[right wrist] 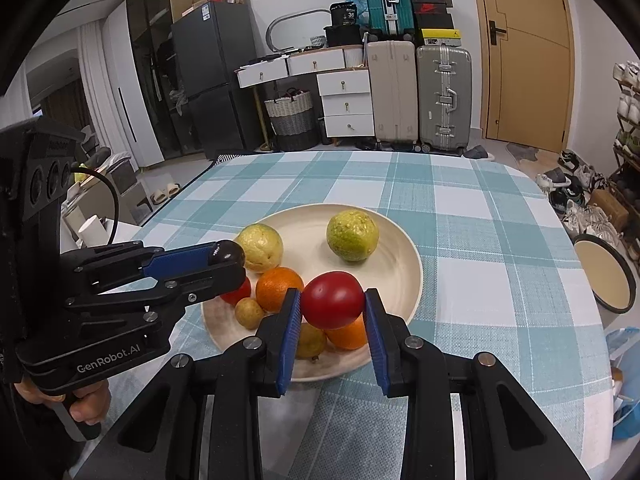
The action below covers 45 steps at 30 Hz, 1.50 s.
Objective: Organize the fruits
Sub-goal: 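Carry the plum and tomato onto the cream plate and open both grippers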
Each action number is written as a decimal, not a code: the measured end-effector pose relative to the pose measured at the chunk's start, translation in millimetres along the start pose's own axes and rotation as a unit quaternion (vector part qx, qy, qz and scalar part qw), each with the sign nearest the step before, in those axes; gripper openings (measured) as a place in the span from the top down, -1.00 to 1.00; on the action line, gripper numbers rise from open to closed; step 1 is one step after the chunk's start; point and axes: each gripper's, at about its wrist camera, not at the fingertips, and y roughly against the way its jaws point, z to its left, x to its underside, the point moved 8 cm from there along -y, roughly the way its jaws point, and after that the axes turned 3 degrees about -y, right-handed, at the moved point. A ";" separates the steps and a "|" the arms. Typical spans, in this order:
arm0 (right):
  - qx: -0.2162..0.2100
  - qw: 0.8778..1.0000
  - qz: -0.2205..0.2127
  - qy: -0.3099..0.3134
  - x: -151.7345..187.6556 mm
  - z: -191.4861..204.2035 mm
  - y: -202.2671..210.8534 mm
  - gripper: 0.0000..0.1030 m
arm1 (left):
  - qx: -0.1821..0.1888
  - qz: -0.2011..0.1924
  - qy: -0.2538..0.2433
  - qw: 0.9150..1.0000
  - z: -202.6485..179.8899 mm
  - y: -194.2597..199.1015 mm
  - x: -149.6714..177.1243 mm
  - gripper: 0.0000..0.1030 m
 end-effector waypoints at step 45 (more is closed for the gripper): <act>0.044 0.998 0.005 -0.039 -10.2 -43.4 -35.8 0.02 | -0.001 0.020 -0.020 1.000 6.8 -53.9 -12.8 0.31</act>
